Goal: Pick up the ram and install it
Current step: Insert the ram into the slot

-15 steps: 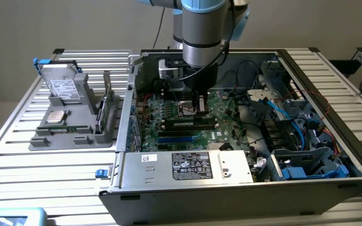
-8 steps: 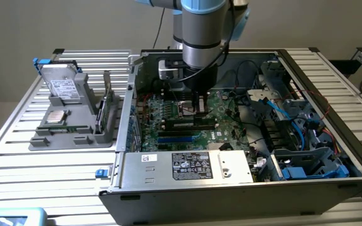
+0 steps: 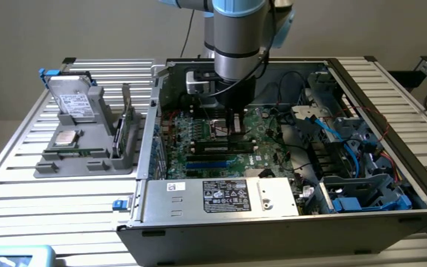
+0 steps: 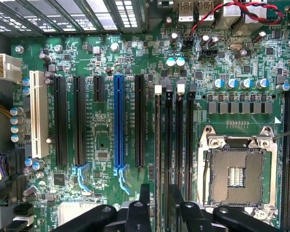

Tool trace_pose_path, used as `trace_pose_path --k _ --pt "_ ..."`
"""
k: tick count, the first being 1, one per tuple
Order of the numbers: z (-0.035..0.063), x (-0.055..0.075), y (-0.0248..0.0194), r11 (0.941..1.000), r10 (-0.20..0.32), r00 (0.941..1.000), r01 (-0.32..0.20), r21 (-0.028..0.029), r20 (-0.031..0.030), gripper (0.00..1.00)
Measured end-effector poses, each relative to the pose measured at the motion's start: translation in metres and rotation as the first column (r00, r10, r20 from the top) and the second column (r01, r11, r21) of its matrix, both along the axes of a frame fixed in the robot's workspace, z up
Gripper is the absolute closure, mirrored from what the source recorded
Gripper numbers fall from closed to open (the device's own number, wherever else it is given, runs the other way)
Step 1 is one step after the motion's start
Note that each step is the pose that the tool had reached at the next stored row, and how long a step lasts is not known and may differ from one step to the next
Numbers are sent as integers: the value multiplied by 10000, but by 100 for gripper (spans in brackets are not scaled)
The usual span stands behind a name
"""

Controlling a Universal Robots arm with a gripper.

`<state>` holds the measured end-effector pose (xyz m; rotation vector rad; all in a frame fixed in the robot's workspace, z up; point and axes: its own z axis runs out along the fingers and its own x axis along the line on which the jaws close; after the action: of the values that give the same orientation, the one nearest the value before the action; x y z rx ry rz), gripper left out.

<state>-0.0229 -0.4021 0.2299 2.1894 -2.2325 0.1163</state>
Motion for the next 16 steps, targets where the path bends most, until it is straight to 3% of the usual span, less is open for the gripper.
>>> trace_pose_path --k 1,5,13,14,15,16 --pt "32 -1 0 10000 -1 10000 1 2 1 68" --pt "202 14 0 10000 -4 10000 4 -1 -11 68" --pt "283 137 0 10000 -5 9994 5 -1 -340 68" --pt "284 153 0 10000 -5 9992 5 -3 -394 68" --pt "285 159 0 10000 -5 9988 5 -4 -493 68" --pt "285 159 0 10000 -6 9988 5 -4 -498 68"
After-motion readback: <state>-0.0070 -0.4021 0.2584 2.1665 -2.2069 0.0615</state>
